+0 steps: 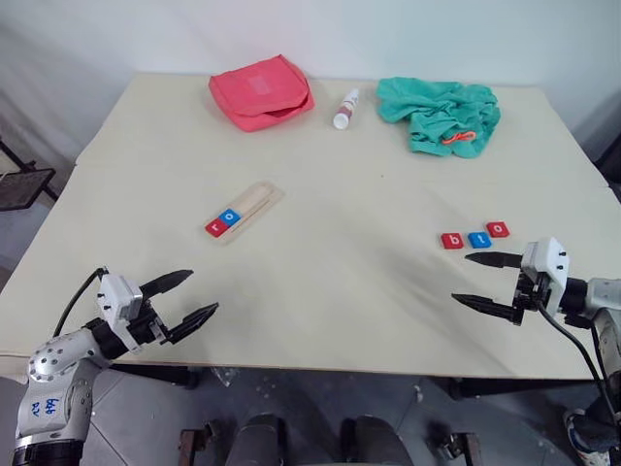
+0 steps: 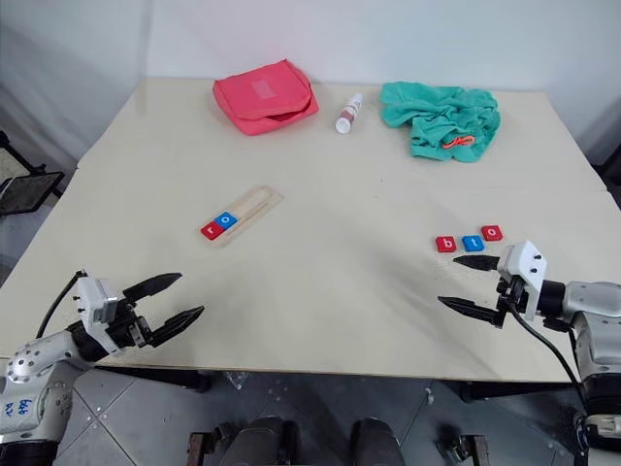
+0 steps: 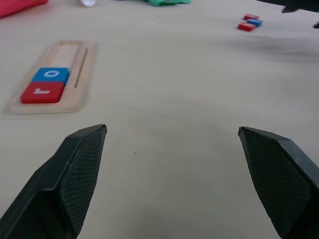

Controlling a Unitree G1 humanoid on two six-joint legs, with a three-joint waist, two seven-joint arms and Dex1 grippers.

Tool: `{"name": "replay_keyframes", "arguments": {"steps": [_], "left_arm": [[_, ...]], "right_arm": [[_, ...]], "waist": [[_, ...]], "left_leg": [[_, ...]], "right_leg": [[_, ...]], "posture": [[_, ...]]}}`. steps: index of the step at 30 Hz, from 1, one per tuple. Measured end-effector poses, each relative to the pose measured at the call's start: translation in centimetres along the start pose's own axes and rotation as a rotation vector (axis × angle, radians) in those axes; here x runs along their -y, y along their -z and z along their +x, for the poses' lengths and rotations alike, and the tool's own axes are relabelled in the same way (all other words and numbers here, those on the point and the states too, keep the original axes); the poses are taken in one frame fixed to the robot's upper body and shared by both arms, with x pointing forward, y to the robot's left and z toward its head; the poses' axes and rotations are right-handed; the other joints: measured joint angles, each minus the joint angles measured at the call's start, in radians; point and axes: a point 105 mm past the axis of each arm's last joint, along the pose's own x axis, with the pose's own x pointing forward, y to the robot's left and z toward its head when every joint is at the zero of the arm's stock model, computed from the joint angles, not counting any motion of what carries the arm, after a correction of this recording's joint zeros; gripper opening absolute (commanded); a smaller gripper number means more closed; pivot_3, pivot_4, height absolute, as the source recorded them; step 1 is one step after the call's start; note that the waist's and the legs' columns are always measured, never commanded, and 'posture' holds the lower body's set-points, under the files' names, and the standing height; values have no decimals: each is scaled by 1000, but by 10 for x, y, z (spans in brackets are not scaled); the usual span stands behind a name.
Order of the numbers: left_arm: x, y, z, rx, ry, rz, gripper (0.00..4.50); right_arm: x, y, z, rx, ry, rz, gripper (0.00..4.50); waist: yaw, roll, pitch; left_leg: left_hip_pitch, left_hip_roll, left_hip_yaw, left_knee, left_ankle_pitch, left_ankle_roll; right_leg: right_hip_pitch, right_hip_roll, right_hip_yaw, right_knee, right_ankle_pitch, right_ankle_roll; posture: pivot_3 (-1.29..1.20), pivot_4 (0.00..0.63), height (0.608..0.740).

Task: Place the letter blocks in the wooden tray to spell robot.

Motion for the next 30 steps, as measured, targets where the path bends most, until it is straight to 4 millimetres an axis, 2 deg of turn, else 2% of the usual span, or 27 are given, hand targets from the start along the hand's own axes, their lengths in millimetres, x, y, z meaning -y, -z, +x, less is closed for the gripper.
{"name": "replay_keyframes", "arguments": {"steps": [5,8,11,15,22,26,30], "left_arm": [[-20,-21,29,-21,0,32,4500],[-24,-23,49,-70,47,1,4500],[-37,-31,72,-131,30,-39,4500],[-46,-38,91,-212,11,-30,4500],[-61,-40,110,-370,-19,-33,4500],[-73,-44,107,-449,-71,-6,4500],[-79,-35,102,-527,-110,14,4500]], "right_arm": [[-2,-5,3,9,-11,-12,4454],[-5,-6,4,15,-12,-14,4454],[-7,-10,5,24,-11,-32,4454],[-12,-10,6,24,-11,-34,4454],[-18,-6,4,13,2,-22,4454],[-21,-2,3,5,16,-10,4454],[-23,1,4,11,31,3,4454]], "waist": [[-6,0,0],[-7,0,0],[-6,-1,1],[-6,-1,1],[-4,-3,2],[-7,-4,2],[-5,-4,3]], "left_leg": [[0,-1,0,-2,0,0],[0,-1,-1,-3,0,0],[-1,-1,-1,-1,0,0],[-1,-2,-1,-2,0,0],[-3,-2,-1,-1,0,0],[-3,-2,-1,-2,0,0],[-4,-2,-2,-1,0,0]], "right_leg": [[1,0,-1,-1,0,0],[0,1,-3,0,0,0],[0,1,-4,0,0,0],[-1,1,-4,0,0,0],[-4,2,-11,3,0,0],[-5,1,-12,4,0,0],[-5,1,-13,5,0,0]], "posture": [[0,150,740],[0,150,740],[0,150,740],[0,150,740],[0,150,740],[0,150,740],[0,150,740]]}}
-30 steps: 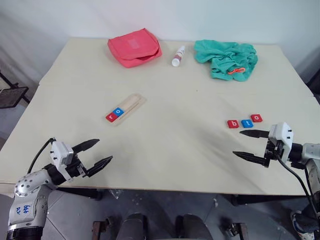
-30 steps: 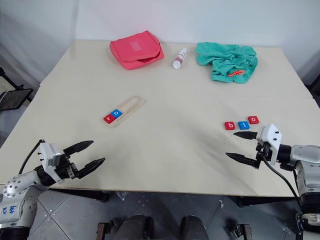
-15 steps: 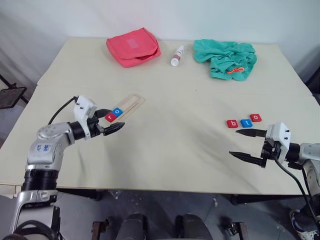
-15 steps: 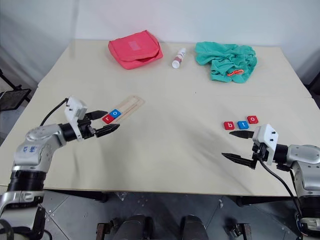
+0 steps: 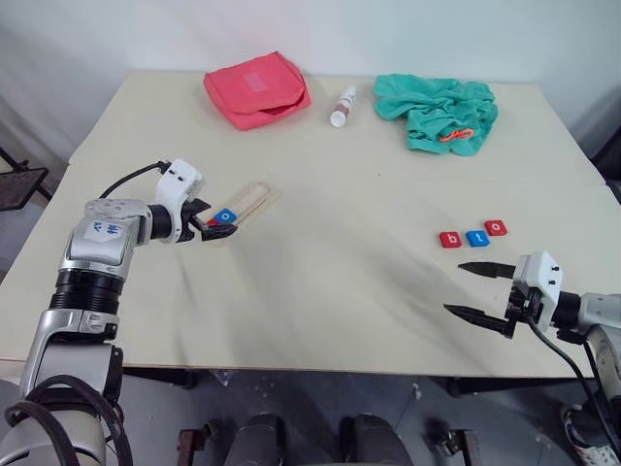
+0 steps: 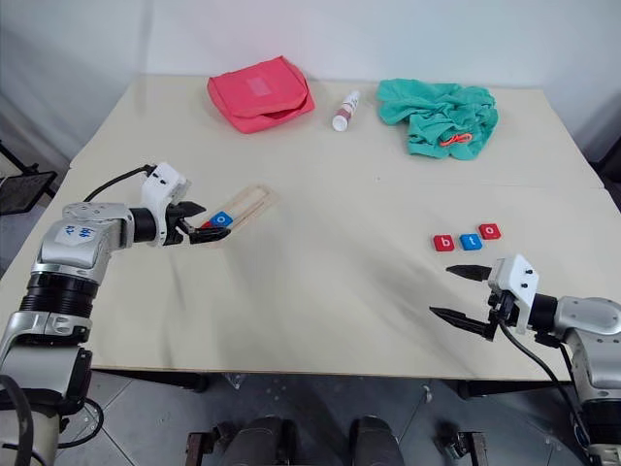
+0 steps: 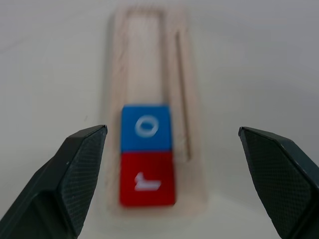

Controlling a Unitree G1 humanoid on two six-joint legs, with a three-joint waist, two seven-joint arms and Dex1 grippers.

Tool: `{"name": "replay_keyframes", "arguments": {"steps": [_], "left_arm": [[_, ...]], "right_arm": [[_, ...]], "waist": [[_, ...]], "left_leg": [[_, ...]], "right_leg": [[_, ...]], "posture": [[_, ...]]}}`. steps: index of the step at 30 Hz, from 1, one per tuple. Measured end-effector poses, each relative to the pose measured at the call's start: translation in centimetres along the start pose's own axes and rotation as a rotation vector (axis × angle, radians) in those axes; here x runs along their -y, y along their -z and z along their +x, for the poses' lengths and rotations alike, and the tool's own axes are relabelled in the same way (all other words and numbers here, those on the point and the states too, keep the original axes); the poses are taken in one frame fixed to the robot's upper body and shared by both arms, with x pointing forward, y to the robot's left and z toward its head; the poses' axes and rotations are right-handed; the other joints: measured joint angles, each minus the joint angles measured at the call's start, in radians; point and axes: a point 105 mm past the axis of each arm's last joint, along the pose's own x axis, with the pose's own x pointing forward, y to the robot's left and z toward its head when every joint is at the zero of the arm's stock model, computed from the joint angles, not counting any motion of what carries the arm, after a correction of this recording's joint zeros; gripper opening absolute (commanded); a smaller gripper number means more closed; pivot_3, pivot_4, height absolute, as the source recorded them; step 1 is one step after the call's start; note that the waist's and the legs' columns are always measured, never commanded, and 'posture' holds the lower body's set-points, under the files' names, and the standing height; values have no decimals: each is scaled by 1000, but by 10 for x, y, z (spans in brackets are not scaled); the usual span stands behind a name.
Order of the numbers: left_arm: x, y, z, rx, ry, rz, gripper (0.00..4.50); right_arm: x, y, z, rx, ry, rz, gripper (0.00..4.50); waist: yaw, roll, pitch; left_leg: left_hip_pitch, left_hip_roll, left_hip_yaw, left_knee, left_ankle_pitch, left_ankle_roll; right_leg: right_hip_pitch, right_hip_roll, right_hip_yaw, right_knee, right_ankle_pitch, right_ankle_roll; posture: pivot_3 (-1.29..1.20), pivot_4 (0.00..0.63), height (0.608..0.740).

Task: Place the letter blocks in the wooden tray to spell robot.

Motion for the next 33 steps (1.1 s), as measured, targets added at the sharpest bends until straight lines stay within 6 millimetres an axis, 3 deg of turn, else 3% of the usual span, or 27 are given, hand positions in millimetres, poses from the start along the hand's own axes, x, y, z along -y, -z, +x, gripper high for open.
{"name": "replay_keyframes", "arguments": {"steps": [9,21,26,33], "left_arm": [[-2,16,5,-99,-2,-14,4500],[-2,9,18,-128,38,23,4500],[-5,7,24,-131,27,46,3397],[-4,8,26,-123,42,67,3393]], "right_arm": [[0,0,1,5,9,-1,4454],[7,-3,3,12,21,-7,4454],[8,-5,5,11,17,-14,4500],[9,-4,5,8,20,-11,4500]], "waist": [[1,0,0],[17,0,0],[25,0,0],[24,1,0]], "left_leg": [[-1,-1,-1,1,0,0],[-1,-2,-3,7,0,0],[-1,-2,-4,10,0,0],[-1,-2,-5,12,0,1]], "right_leg": [[0,0,-1,1,0,0],[1,0,-2,4,0,0],[3,-1,-2,5,0,0],[4,-1,-3,7,0,0]], "posture": [[0,150,740],[0,150,740],[0,150,740],[0,150,740]]}}
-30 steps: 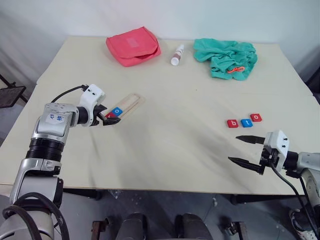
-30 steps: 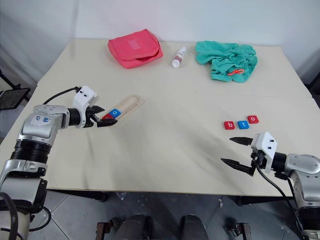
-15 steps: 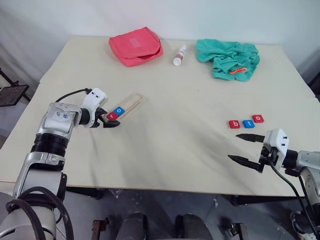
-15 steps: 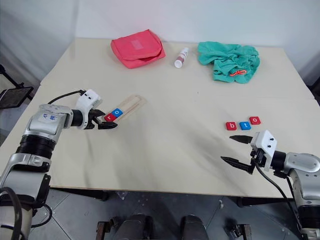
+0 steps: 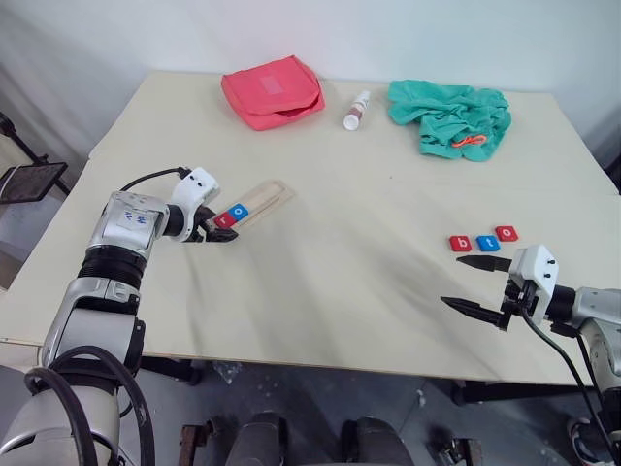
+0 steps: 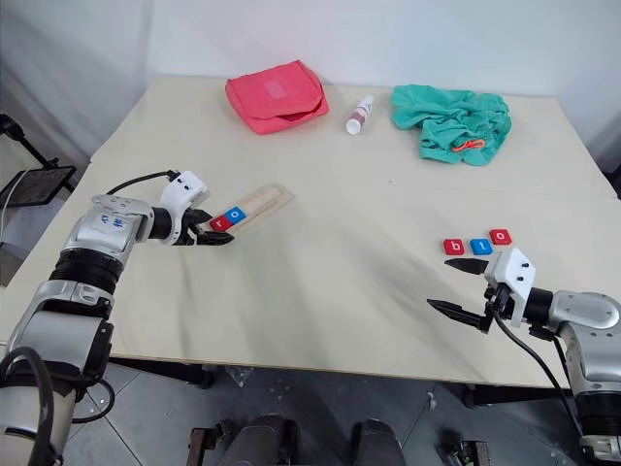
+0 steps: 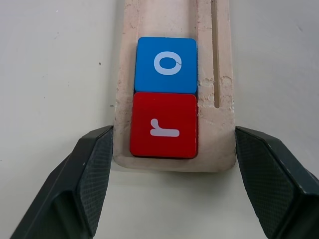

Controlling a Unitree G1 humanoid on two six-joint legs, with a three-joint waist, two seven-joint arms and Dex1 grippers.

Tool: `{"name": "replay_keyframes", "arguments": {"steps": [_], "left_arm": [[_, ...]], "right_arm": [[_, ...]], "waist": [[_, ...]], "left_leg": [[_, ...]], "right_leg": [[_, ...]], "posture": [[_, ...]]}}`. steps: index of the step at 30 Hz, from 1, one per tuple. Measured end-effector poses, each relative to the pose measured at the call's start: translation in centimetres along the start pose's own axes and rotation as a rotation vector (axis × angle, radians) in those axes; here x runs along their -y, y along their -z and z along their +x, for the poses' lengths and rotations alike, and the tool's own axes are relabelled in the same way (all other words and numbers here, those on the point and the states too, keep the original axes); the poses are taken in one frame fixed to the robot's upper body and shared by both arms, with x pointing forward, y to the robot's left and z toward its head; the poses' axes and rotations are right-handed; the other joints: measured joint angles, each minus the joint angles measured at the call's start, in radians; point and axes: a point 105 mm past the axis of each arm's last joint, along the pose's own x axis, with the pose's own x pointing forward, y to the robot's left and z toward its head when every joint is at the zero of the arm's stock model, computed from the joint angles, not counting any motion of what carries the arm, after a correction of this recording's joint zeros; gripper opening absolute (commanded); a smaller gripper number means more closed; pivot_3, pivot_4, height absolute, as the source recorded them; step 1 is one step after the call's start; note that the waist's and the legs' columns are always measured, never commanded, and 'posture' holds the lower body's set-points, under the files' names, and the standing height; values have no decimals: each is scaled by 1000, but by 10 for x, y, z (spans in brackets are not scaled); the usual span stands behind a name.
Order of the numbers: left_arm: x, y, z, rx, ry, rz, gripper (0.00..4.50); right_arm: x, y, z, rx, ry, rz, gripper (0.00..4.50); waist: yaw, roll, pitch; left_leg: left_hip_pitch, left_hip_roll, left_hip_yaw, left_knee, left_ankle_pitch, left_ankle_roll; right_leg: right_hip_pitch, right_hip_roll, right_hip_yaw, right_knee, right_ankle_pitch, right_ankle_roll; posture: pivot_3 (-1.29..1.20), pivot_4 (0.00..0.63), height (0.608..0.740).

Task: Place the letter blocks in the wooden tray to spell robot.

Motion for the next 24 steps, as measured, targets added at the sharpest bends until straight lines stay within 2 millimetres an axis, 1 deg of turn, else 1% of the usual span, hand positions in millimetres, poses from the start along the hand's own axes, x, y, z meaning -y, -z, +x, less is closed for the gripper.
{"name": "replay_keyframes", "arguments": {"steps": [5,9,14,16,18,21,24], "left_arm": [[3,1,-2,14,17,65,3393],[18,3,-6,55,90,149,3393],[49,-1,-5,85,217,236,3393],[61,-7,-5,94,263,277,3393],[69,-13,-5,103,289,307,3393],[87,-23,-3,110,350,348,3393],[111,-30,3,113,432,391,3393]], "right_arm": [[2,0,0,0,3,0,4500],[5,1,1,-2,11,5,4500],[7,-2,1,-2,13,-6,4500],[6,-2,1,1,7,-12,4500],[5,-3,1,5,-1,-21,4500],[0,1,0,-2,-30,-13,4500],[-8,6,-2,-10,-58,-9,4500]], "waist": [[-3,0,0],[-4,0,0],[-2,0,0],[-2,0,0],[-2,0,0],[-1,0,0],[0,0,0]], "left_leg": [[0,0,0,-1,0,0],[0,0,0,-1,0,0],[-4,0,-3,0,0,0],[-10,0,-5,3,0,0],[-11,0,-5,3,0,0],[-12,0,-6,2,0,0],[-12,-2,-6,2,0,1]], "right_leg": [[0,0,0,0,0,0],[0,-1,0,-1,0,0],[-2,0,1,-2,0,0],[-5,0,1,-2,0,0],[-6,1,0,-2,0,0],[-6,1,0,-2,0,0],[-6,1,0,-2,0,0]], "posture": [[0,150,740],[0,150,740],[0,150,740],[0,150,740],[0,150,740],[0,150,740],[0,150,740]]}}
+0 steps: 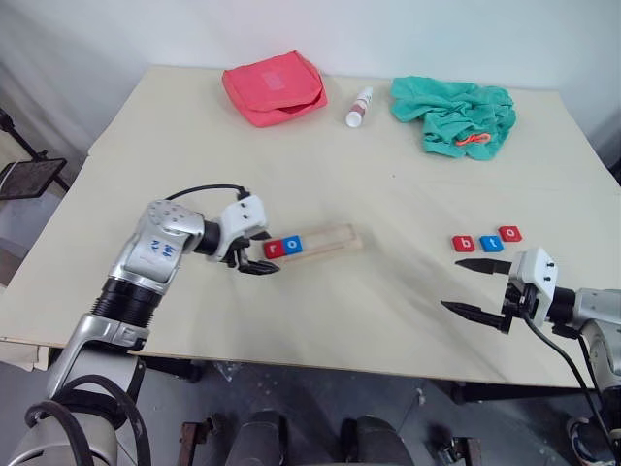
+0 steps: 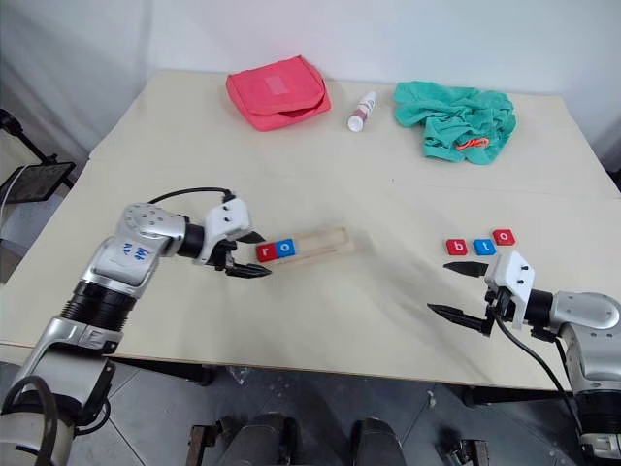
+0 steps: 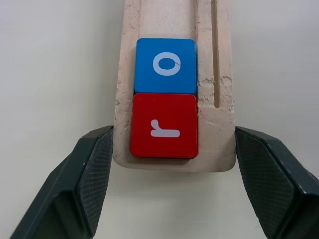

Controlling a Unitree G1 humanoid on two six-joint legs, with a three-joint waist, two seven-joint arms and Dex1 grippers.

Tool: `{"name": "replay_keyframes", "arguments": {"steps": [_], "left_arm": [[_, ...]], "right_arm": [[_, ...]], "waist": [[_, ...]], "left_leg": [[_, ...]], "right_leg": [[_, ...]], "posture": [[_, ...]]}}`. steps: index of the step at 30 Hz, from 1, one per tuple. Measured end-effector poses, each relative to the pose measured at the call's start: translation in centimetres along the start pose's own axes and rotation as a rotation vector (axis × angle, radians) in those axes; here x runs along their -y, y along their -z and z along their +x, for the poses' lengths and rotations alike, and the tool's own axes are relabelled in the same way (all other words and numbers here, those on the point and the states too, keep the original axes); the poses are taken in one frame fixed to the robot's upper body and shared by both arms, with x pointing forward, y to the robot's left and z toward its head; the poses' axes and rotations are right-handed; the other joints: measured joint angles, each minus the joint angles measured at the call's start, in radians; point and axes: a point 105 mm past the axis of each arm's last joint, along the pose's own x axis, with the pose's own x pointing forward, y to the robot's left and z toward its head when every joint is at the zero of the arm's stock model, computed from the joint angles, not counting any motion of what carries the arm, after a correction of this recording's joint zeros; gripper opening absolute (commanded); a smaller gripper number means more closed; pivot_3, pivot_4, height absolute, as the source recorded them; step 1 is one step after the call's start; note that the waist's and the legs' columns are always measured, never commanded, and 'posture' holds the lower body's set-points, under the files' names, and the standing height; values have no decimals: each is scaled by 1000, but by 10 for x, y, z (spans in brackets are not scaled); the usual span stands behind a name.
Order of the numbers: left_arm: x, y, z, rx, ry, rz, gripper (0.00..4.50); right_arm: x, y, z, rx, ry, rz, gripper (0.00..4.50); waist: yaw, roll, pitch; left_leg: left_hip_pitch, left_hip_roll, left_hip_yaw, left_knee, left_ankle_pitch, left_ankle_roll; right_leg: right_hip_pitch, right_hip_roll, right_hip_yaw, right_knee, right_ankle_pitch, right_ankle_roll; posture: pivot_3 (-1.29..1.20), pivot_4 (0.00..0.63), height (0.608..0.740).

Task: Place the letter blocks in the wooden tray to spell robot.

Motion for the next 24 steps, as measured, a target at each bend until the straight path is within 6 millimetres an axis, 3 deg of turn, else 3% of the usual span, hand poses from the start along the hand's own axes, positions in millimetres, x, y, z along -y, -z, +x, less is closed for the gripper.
{"name": "replay_keyframes", "arguments": {"steps": [6,11,16,24], "left_arm": [[23,-24,28,10,101,63,3393],[37,-33,43,-8,125,128,3393],[51,-26,53,-41,145,160,3393],[56,-30,55,-54,143,180,3393]], "right_arm": [[-12,4,-8,14,-41,-9,4500],[-22,2,-17,49,-62,-23,4500],[-26,2,-22,60,-60,-20,4500],[-26,4,-23,54,-47,-11,4500]], "waist": [[0,0,0],[-1,0,0],[0,0,0],[1,0,0]], "left_leg": [[0,0,0,0,0,0],[0,0,0,0,0,0],[0,0,0,0,0,1],[0,-1,0,0,1,1]], "right_leg": [[0,0,0,0,0,0],[1,0,1,-1,0,0],[1,0,1,-1,0,0],[2,0,1,-2,0,0]], "posture": [[0,150,740],[0,150,740],[0,150,740],[0,150,740]]}}
